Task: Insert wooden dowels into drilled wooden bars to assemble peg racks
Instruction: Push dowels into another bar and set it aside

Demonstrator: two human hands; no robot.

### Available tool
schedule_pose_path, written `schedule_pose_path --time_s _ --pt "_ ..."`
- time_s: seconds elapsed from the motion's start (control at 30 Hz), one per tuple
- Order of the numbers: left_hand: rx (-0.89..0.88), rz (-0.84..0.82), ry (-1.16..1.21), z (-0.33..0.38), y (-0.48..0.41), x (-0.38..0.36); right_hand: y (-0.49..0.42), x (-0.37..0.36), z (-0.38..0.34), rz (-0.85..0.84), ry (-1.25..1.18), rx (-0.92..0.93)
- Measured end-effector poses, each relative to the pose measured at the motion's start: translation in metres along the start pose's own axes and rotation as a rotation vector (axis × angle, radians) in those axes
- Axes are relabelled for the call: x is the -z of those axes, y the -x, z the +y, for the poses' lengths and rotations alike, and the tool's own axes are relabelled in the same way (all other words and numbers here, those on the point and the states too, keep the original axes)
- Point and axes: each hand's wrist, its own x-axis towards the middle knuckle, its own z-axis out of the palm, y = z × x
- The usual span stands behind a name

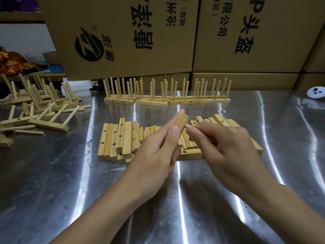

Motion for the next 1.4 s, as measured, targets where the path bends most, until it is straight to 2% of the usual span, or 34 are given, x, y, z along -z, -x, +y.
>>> schedule_pose_path --time_s 0.07,0.17,0.2,0.23,0.27,0.37,0.4,0.43,0.5,0.57,0.7,0.77,0.83,0.97,1.07,1.17,1.3,1.4 --pt "-0.002 0.010 -0.075 -0.002 0.000 0.002 -0.001 0.000 -0.004 -0.087 -0.202 -0.160" --pt "-0.001 0.009 -0.151 -0.007 0.001 0.004 -0.006 0.005 -0.009 -0.315 -0.886 -0.737" --pt "-0.008 0.003 -0.160 -0.007 0.002 0.003 -0.008 0.008 -0.009 -0.354 -1.003 -0.821" --pt "-0.005 -0.003 -0.175 -0.008 0.002 0.002 -0.009 0.009 -0.007 -0.381 -1.008 -0.827" --pt "0.010 -0.007 -0.185 -0.008 0.002 0.001 -0.010 0.009 -0.006 -0.381 -0.908 -0.774" --pt "0.041 -0.007 -0.127 -0.005 0.001 -0.004 -0.002 -0.001 -0.002 -0.222 -0.118 -0.264" --pt "0.045 -0.009 -0.086 -0.003 0.001 -0.005 0.000 -0.004 -0.003 -0.139 0.073 -0.128" --pt "0.055 -0.005 -0.059 -0.002 0.000 -0.005 0.000 -0.006 -0.004 -0.076 0.140 -0.072" --pt "0.049 0.027 -0.066 -0.001 0.001 -0.005 -0.001 -0.008 -0.002 -0.025 0.043 -0.083" --pt "-0.002 0.050 -0.163 -0.002 0.002 -0.005 -0.003 -0.007 -0.001 -0.092 -0.156 -0.228" --pt "-0.035 0.056 -0.309 -0.008 0.004 0.000 -0.009 -0.002 -0.015 -0.258 -1.009 -0.852" --pt "-0.044 0.057 -0.336 -0.010 0.003 0.001 -0.012 0.000 -0.018 -0.309 -1.200 -1.053" --pt "-0.043 0.052 -0.339 -0.012 0.002 0.003 -0.016 0.005 -0.018 -0.373 -1.234 -1.076" --pt "-0.090 0.096 -0.276 -0.010 -0.001 0.005 -0.022 0.014 -0.007 -0.482 -1.239 -0.971" --pt "-0.025 0.291 -0.100 -0.007 -0.005 0.014 -0.024 0.011 0.007 -0.346 -1.135 -0.921" --pt "0.103 0.407 0.213 -0.006 -0.008 0.026 -0.014 -0.002 0.018 -0.254 -0.670 -0.745" --pt "0.148 0.452 0.564 0.000 -0.009 0.032 0.001 -0.024 0.030 -0.194 0.004 -0.324" --pt "0.121 0.472 0.623 0.003 -0.010 0.034 0.004 -0.036 0.029 -0.231 0.166 -0.172"
